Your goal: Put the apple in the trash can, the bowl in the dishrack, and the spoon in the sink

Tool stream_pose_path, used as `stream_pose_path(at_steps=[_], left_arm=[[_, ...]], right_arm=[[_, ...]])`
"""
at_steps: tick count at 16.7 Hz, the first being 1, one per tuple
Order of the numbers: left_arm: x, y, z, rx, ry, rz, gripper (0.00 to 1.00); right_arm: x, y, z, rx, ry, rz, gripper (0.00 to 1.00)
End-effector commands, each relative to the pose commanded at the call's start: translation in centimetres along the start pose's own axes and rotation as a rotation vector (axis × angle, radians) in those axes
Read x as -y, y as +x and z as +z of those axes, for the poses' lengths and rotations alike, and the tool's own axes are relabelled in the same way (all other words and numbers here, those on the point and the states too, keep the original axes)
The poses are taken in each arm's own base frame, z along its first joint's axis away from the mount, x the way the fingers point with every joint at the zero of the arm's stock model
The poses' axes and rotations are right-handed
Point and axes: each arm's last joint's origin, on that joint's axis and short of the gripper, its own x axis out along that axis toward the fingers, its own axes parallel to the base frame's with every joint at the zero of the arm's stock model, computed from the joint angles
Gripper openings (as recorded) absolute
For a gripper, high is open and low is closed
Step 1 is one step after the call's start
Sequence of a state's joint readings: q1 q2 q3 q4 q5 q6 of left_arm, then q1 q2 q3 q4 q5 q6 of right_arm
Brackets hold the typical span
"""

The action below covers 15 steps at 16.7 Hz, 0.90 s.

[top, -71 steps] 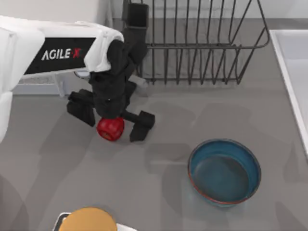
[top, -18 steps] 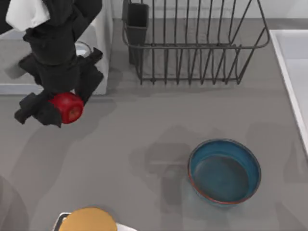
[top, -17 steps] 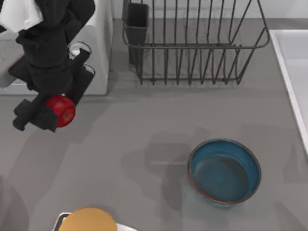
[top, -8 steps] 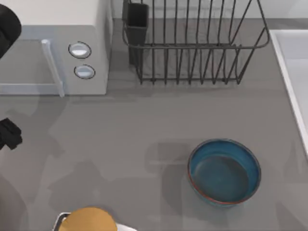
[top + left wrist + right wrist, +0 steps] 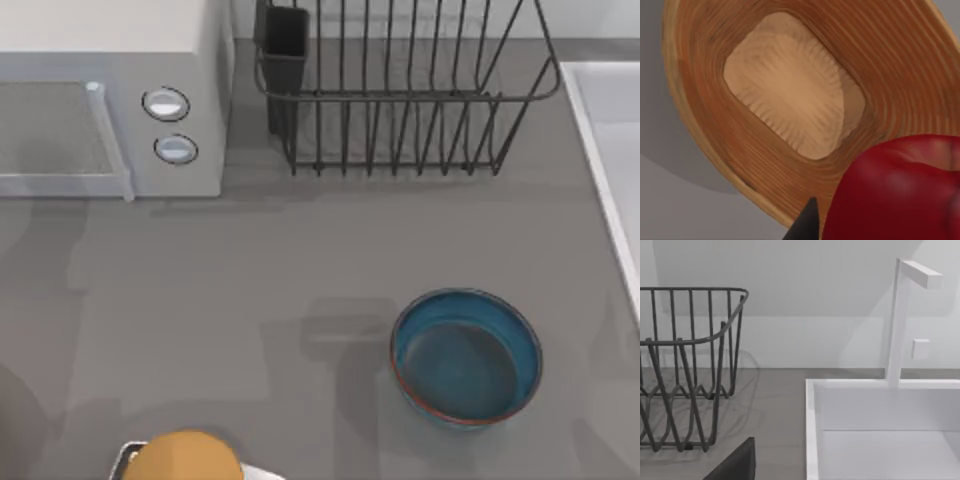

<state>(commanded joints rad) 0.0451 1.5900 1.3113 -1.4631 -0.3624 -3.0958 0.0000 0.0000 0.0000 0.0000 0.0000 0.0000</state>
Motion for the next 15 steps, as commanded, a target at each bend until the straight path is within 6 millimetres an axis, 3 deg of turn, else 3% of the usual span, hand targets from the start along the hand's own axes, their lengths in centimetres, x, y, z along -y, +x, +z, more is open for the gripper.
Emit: stream_pose_path(at_steps=[9, 15], left_arm=[[0.2, 0.4, 0.1, -0.002, -0.027, -0.008, 0.0], [0.0, 5.4, 0.0, -0.009, -0.037, -0.008, 0.0]], right_arm=[[0.0, 0.0, 0.0, 0.0, 0.0, 0.0, 1.0], [0.0, 0.0, 0.0, 0.0, 0.0, 0.0, 1.0]])
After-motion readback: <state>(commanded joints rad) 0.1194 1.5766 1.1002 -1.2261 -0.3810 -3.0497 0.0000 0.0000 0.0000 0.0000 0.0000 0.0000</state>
